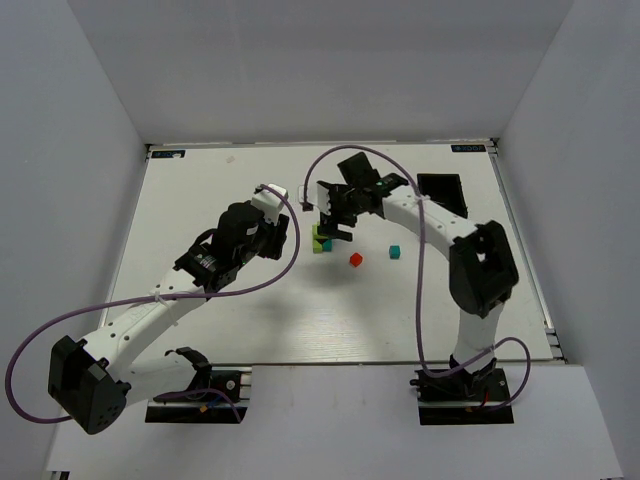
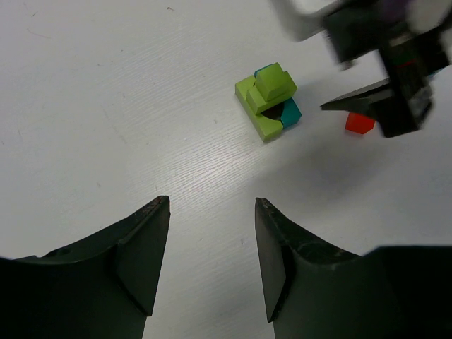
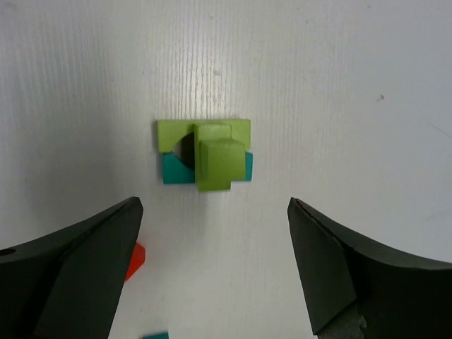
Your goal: Build the wood block tower
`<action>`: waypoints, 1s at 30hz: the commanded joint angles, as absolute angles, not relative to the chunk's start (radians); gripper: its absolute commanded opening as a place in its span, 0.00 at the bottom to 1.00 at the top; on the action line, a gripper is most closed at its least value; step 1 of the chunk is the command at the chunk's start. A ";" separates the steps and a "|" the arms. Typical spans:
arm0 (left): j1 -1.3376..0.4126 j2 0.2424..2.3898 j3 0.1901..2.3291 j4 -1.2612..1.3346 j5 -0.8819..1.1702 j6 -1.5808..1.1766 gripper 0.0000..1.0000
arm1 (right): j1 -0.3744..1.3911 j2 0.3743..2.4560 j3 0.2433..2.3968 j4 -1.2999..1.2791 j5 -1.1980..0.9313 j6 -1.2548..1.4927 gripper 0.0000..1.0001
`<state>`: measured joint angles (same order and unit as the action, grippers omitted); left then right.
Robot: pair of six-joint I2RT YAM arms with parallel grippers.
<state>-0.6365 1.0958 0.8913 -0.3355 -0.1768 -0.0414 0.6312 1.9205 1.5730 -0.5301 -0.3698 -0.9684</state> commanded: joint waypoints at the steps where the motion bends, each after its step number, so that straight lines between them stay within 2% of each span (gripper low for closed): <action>1: -0.630 1.083 0.888 -0.328 -0.189 -0.037 0.62 | 0.600 1.720 1.478 -0.500 -0.338 -0.956 0.89; 6: -0.630 1.074 0.888 -0.328 -0.189 -0.037 0.62 | 0.490 1.546 1.267 -0.358 -0.301 -0.966 0.89; 7: -0.630 1.074 0.888 -0.328 -0.189 -0.037 0.53 | 0.474 1.516 1.218 -0.357 -0.317 -0.998 0.81; 8: -0.630 1.065 0.888 -0.328 -0.178 -0.037 0.44 | 0.438 1.513 1.201 -0.367 -0.334 -1.017 0.65; 9: -0.630 1.065 0.888 -0.328 -0.178 -0.037 0.30 | 0.401 1.517 1.171 -0.389 -0.375 -1.047 0.21; 10: -0.630 1.065 0.888 -0.328 -0.178 -0.037 0.17 | 0.372 1.532 1.166 -0.409 -0.385 -1.064 0.05; 11: -0.630 1.065 0.888 -0.328 -0.178 -0.037 0.04 | 0.356 1.539 1.164 -0.419 -0.396 -1.071 0.00; 13: -0.630 1.065 0.888 -0.328 -0.178 -0.037 0.02 | 0.293 1.569 1.170 -0.454 -0.435 -1.065 0.00; 14: -0.630 1.065 0.888 -0.328 -0.178 -0.037 0.05 | 0.282 1.581 1.172 -0.459 -0.458 -1.059 0.01; 15: -0.630 1.074 0.888 -0.328 -0.178 -0.037 0.20 | 0.250 1.585 1.186 -0.488 -0.472 -1.065 0.10; 16: -0.630 1.074 0.888 -0.328 -0.178 -0.037 0.31 | 0.241 1.591 1.187 -0.524 -0.500 -1.104 0.30; 18: -0.630 1.074 0.888 -0.328 -0.169 -0.037 0.54 | 0.224 1.600 1.183 -0.583 -0.528 -1.168 0.45; 19: -0.630 1.074 0.888 -0.328 -0.169 -0.037 0.57 | 0.222 1.600 1.181 -0.616 -0.558 -1.221 0.55; 20: -0.630 1.074 0.888 -0.328 -0.169 -0.037 0.59 | 0.216 1.609 1.177 -0.652 -0.574 -1.253 0.58; 24: -0.630 1.065 0.888 -0.328 -0.169 -0.037 0.60 | 0.207 1.641 1.154 -0.676 -0.615 -1.348 0.61; 26: -0.630 1.065 0.888 -0.328 -0.160 -0.037 0.60 | 0.210 1.667 1.195 -0.732 -0.632 -1.361 0.84; 27: -0.630 1.065 0.888 -0.328 -0.160 -0.037 0.60 | 0.210 1.711 1.206 -0.742 -0.637 -1.373 0.90; 30: -0.630 1.065 0.888 -0.328 -0.160 -0.037 0.60 | 0.210 1.753 1.230 -0.753 -0.621 -1.376 0.90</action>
